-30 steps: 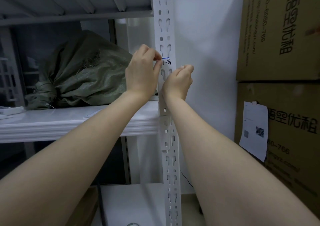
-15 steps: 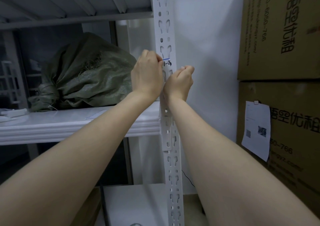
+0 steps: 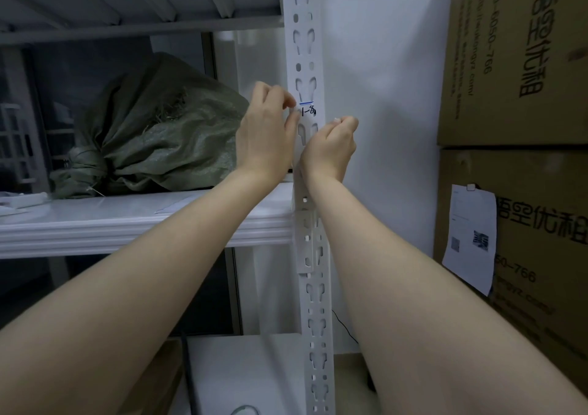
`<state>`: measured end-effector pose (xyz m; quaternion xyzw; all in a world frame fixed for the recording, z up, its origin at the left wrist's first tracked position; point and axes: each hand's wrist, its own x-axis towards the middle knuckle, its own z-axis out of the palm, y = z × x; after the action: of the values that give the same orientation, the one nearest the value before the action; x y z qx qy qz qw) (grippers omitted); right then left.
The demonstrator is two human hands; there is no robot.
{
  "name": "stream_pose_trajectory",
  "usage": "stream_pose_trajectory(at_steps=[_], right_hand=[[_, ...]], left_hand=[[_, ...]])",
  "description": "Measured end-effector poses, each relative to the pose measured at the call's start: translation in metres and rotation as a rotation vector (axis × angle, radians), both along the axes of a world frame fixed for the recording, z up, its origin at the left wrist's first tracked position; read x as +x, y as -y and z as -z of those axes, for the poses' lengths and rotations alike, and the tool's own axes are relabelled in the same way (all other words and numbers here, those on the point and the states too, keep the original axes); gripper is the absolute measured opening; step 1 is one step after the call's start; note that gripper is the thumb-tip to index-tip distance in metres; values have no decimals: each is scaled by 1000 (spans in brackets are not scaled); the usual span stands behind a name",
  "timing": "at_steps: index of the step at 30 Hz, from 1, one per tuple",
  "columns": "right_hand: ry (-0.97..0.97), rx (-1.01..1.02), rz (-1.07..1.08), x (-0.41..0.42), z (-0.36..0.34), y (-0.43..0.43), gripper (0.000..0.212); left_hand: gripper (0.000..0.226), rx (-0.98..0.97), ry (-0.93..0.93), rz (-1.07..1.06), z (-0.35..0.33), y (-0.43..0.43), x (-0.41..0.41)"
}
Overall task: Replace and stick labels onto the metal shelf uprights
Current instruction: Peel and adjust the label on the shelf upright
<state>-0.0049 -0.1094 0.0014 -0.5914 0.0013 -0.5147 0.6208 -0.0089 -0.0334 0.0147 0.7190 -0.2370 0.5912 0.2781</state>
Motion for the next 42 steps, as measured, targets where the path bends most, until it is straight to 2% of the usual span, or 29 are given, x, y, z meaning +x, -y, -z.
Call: stream_pose_trajectory(at_steps=[10, 17, 22, 27, 36, 40, 42], right_hand=[[-11, -4, -11, 2, 0, 1, 14], [-13, -2, -13, 3, 1, 1, 14], [-1, -8, -9, 2, 2, 1, 15], [9, -5, -13, 3, 2, 1, 16], [-16, 6, -25, 2, 1, 2, 15], [-4, 1, -16, 2, 3, 1, 15], [5, -14, 12, 2, 3, 2, 14]], left_hand=[[12, -30, -101, 12, 2, 5, -3], [11, 21, -15, -3, 9, -6, 0], [21, -18, 6, 23, 4, -4, 1], [10, 31, -15, -15, 2, -1, -1], [7, 106, -19, -20, 15, -3, 3], [7, -32, -22, 47, 9, -7, 6], [8, -152, -86, 150, 5, -8, 5]])
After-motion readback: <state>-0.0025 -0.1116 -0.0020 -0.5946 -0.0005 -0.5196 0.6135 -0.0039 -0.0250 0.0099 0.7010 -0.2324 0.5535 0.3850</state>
